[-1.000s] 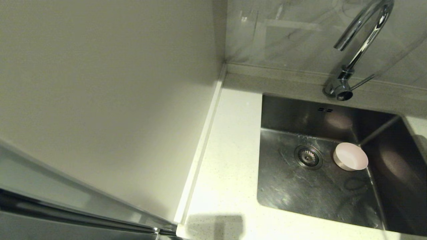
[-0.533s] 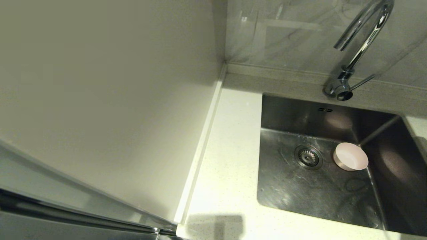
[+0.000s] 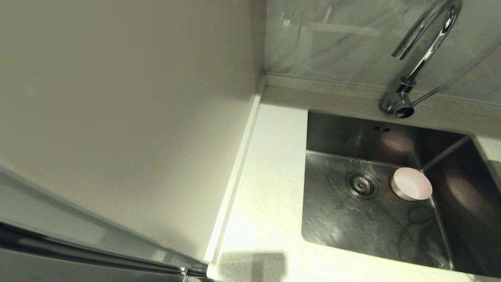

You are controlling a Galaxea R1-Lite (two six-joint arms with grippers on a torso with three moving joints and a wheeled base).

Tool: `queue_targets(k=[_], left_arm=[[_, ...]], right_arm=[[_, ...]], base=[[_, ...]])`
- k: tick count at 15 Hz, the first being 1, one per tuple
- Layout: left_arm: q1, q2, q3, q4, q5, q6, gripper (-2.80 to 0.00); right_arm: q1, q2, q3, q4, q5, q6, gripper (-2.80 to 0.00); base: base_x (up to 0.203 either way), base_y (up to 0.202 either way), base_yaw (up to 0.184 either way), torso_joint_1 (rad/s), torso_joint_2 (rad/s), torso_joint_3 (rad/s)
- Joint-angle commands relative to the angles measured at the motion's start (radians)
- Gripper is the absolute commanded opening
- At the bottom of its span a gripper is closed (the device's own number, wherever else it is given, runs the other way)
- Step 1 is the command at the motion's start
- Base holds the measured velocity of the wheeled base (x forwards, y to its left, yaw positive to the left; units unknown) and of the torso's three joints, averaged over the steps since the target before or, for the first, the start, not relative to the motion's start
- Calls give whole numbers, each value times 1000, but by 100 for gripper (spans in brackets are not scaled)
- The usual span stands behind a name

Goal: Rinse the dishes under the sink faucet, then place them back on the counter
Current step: Put a bowl into the sink

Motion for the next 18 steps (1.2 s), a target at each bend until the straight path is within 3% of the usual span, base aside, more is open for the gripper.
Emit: queue_targets(k=[1,14,16,18], left_arm=[[0,0,3,0,0,0,-280],[0,0,3,0,0,0,-280],[0,0,3,0,0,0,-280],[0,0,3,0,0,0,-280]], right_arm=[[-3,22,-13,-3,3,0,-280],[-12,-51,9,-1,17,7,-280],[-9,-87,23,-1,46,8,-280],[-8,-166,97,0,126,5,-280]], base=[[0,0,0,0,0,0],[0,0,0,0,0,0],[0,0,0,0,0,0],[0,0,0,0,0,0]])
